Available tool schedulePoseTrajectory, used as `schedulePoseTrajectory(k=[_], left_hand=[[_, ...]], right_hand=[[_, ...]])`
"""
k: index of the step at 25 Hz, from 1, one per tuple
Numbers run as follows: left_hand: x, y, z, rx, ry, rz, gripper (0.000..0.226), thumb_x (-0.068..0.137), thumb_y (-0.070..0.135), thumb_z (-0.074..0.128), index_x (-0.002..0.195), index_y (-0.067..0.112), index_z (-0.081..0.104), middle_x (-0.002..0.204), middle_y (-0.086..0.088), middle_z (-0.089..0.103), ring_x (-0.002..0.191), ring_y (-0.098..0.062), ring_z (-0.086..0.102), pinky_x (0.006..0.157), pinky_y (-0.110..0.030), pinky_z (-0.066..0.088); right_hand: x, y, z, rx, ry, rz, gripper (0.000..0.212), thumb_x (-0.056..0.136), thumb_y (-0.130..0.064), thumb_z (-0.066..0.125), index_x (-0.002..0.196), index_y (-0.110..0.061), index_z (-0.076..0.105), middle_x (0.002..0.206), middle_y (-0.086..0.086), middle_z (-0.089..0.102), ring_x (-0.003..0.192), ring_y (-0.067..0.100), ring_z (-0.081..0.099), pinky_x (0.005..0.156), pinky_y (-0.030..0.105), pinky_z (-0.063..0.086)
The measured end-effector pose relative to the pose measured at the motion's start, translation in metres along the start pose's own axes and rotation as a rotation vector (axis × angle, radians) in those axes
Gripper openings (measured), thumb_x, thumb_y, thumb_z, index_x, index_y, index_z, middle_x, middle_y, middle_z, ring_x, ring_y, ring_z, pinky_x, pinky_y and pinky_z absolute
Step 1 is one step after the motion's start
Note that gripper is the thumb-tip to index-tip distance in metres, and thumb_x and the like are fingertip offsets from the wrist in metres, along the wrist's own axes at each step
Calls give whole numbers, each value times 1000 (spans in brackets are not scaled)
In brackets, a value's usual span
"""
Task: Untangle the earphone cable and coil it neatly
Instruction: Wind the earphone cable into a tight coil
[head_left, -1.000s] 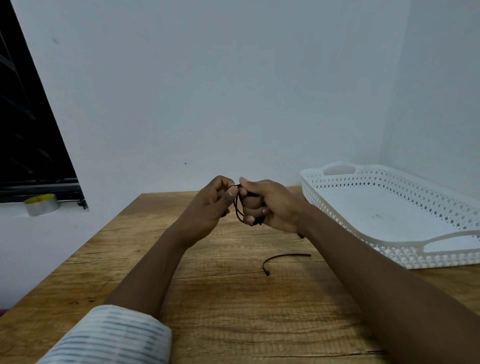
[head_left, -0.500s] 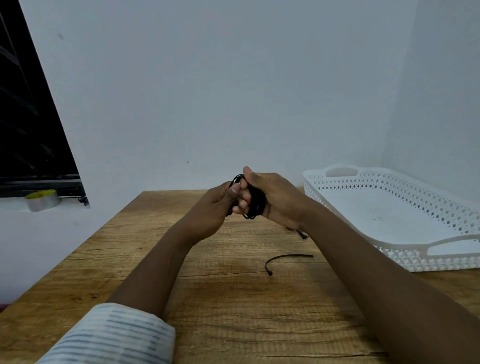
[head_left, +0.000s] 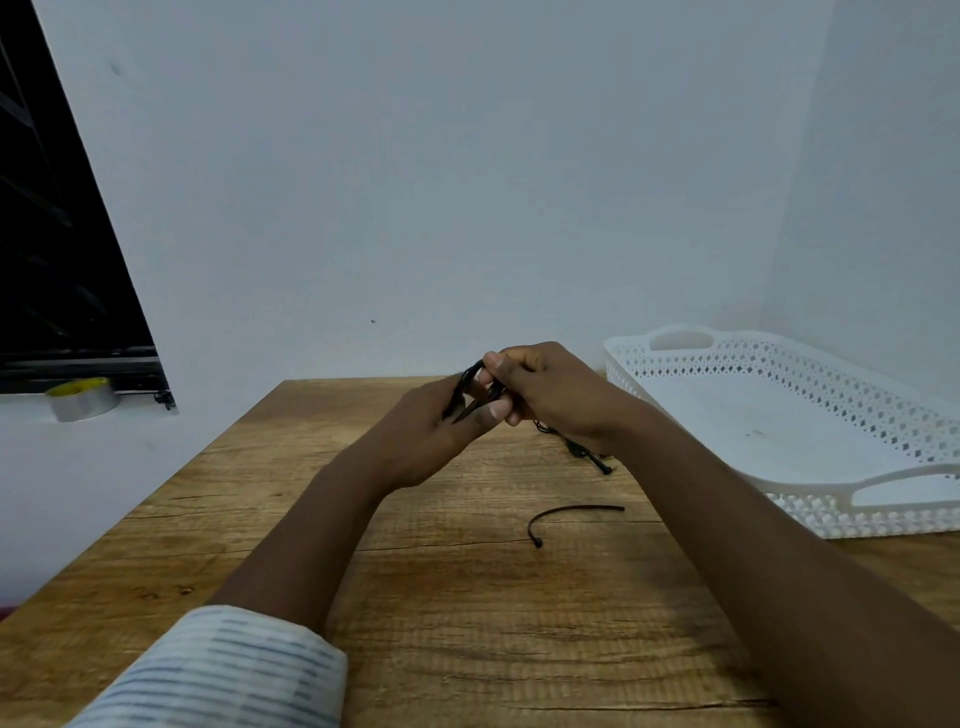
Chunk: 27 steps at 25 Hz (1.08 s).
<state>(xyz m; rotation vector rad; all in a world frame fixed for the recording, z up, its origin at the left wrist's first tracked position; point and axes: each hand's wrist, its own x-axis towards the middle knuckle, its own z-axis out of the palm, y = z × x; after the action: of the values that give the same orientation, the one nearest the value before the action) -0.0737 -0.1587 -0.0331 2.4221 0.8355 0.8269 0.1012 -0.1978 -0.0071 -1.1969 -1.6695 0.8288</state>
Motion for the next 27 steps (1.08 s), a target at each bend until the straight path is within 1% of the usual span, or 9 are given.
schedulePoseTrajectory(k=[4, 7, 10, 12, 16, 18, 20, 24, 27], left_hand=[[2, 2, -1, 60, -61, -42, 43, 100, 45, 44, 83, 6, 52, 67, -2, 46, 58, -11, 39, 59, -28, 33], [1, 2, -5, 163, -142, -3, 29, 103, 34, 39, 81, 16, 46, 70, -3, 46, 58, -13, 37, 57, -23, 33], [1, 2, -2, 211, -105, 0, 12, 104, 26, 39, 94, 24, 46, 78, 3, 53, 63, -9, 44, 62, -25, 37], [1, 3, -1, 100, -100, -9, 11, 105, 27, 37, 99, 24, 46, 78, 5, 51, 64, -7, 43, 63, -23, 36], [0, 4, -3, -285, -166, -37, 38, 101, 46, 26, 94, 18, 50, 75, 5, 47, 71, -10, 41, 70, -26, 38], [1, 1, -2, -474, -195, -95, 43, 102, 50, 25, 94, 16, 51, 74, 7, 47, 71, -10, 42, 71, -28, 38], [1, -1, -1, -623, -230, -120, 37, 101, 47, 31, 93, 18, 53, 75, 6, 49, 72, -10, 43, 71, -30, 37], [1, 0, 3, -535, -209, -63, 28, 101, 40, 36, 101, 33, 63, 81, 5, 59, 76, -13, 41, 64, -24, 36], [3, 2, 6, -623, -215, -103, 30, 103, 35, 36, 114, 17, 57, 69, 5, 46, 65, -7, 37, 59, -22, 32]], right_hand=[[0, -2, -5, -35, 30, 56, 36, 102, -33, 47, 95, -6, 70, 70, 11, 53, 63, 17, 46, 63, 24, 41], [1, 0, -4, 3, 51, 99, 34, 102, -31, 48, 93, -7, 71, 66, 4, 56, 57, 12, 50, 62, 21, 45], [3, 1, 0, 84, 99, 145, 33, 102, -30, 48, 89, -9, 69, 66, 4, 60, 53, 10, 55, 61, 22, 48], [4, 1, -2, 98, 116, 149, 32, 102, -31, 48, 86, -11, 68, 65, 4, 61, 52, 9, 57, 65, 25, 50], [5, 1, -6, -12, 115, 51, 32, 102, -31, 46, 84, -15, 68, 65, 3, 60, 55, 11, 56, 73, 36, 47], [5, 1, -5, -61, 137, 0, 33, 103, -30, 45, 83, -15, 66, 63, 0, 58, 54, 10, 54, 71, 34, 46], [4, 0, -5, -100, 148, -41, 33, 103, -30, 44, 82, -16, 65, 62, -1, 57, 51, 8, 53, 68, 30, 45], [3, 1, -9, -145, 99, -78, 32, 103, -31, 43, 86, -15, 65, 65, -1, 59, 54, 7, 54, 68, 30, 45], [2, 5, -13, -152, 60, -80, 33, 103, -31, 43, 87, -14, 65, 67, 1, 59, 56, 9, 55, 69, 37, 45]])
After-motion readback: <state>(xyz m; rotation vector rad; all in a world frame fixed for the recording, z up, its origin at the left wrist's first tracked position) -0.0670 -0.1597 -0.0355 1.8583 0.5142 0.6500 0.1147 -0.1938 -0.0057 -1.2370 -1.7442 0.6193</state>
